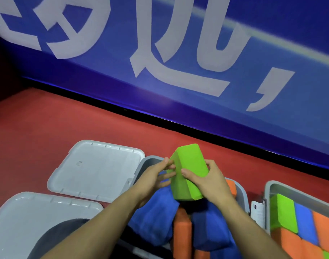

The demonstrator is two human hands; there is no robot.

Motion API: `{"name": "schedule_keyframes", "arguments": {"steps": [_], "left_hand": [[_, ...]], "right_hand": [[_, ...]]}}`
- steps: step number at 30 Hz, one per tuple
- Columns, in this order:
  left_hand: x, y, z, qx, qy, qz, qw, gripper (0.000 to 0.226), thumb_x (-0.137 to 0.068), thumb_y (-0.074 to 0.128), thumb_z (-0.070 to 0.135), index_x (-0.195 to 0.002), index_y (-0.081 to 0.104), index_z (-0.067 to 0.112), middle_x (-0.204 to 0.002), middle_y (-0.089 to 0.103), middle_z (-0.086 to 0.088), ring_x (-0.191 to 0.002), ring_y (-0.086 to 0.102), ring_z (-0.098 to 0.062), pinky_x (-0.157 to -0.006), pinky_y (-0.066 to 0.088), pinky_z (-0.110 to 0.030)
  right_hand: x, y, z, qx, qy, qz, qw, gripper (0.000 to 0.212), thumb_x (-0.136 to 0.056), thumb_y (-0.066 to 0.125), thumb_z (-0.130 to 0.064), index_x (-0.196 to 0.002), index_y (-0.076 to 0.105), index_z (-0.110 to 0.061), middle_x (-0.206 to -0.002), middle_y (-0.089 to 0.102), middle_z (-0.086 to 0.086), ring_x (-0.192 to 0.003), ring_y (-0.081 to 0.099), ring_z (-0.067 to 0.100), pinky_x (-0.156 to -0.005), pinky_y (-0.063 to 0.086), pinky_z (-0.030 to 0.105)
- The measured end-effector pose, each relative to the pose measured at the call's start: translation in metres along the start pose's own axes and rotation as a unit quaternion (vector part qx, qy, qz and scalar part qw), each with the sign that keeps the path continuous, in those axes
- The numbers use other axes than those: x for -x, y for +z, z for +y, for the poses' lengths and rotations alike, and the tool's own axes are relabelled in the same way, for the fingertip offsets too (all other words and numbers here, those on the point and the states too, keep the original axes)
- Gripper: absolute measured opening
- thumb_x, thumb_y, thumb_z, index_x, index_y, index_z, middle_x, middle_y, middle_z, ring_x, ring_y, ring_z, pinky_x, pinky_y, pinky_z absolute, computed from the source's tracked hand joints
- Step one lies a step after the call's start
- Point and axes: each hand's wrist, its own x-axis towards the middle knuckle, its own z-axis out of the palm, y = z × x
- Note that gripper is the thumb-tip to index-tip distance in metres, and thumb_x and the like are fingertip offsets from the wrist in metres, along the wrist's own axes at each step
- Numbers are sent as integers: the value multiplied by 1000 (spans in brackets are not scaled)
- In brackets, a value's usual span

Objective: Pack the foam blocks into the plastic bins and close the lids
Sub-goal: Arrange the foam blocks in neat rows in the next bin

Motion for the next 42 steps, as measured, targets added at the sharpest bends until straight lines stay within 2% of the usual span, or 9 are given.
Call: {"name": "schedule_keyframes", "arguments": {"steps": [4,7,10,15,23,27,29,33,42], "left_hand": [[-18,-9,-20,-161,-8,93,982,33,-101,58,35,-131,62,21,-135,65,1,-121,61,-13,-108,45,-35],[-29,-33,-50,-327,-118,185,919,71,-91,69,44,-147,44,9,-148,49,-12,-132,52,-30,-109,43,-40],[-37,-59,-83,-418,-216,178,864,107,-62,71,64,-149,41,7,-144,52,-14,-129,54,-34,-108,45,-42],[-20,-63,-93,-476,-269,118,829,81,-90,68,49,-146,42,-3,-143,56,-12,-131,55,-26,-105,43,-29],[-10,-63,-96,-371,-290,98,877,85,-84,68,65,-139,56,1,-137,61,-14,-121,62,-31,-104,47,-38],[-19,-61,-83,-359,-233,157,890,117,-47,79,82,-136,57,8,-130,63,-16,-112,64,-35,-94,55,-41],[-25,-58,-75,-352,-207,159,899,110,-33,86,71,-122,60,12,-118,66,-12,-96,68,-32,-80,62,-44],[-18,-43,-47,-400,-134,198,885,63,-65,81,48,-106,49,14,-112,62,-6,-95,62,-27,-79,51,-32],[-17,-46,-22,-366,-36,308,877,72,-72,79,53,-124,55,9,-114,67,-8,-103,63,-31,-81,47,-35]], "right_hand": [[-7,-8,-2,3,-16,54,998,62,-69,88,-51,-115,52,-32,-108,64,-14,-98,63,10,-85,49,31],[-9,-14,-3,-19,-17,71,997,60,-72,87,-49,-118,50,-33,-111,64,-13,-100,62,10,-86,48,31],[-7,-18,-1,-25,-16,66,997,62,-73,86,-50,-120,50,-33,-113,64,-13,-102,63,10,-88,50,34],[-4,-15,2,-38,-7,52,998,63,-74,85,-51,-123,51,-32,-111,63,-15,-102,62,8,-82,45,25],[0,-5,11,-22,-28,14,999,69,-73,85,-53,-130,51,-36,-115,65,-20,-105,63,6,-86,48,28],[-1,-4,16,-16,-45,-2,999,76,-72,84,-56,-138,50,-41,-123,65,-22,-112,62,2,-95,49,28],[-1,-6,17,-6,-50,-5,999,76,-73,85,-54,-139,50,-41,-124,65,-21,-112,62,3,-96,49,28],[0,-13,17,0,-43,2,999,75,-75,85,-52,-140,50,-38,-123,65,-18,-110,62,5,-95,48,29],[6,-29,15,1,-57,27,998,74,-74,86,-47,-139,53,-32,-119,65,-17,-108,61,4,-93,48,25]]}}
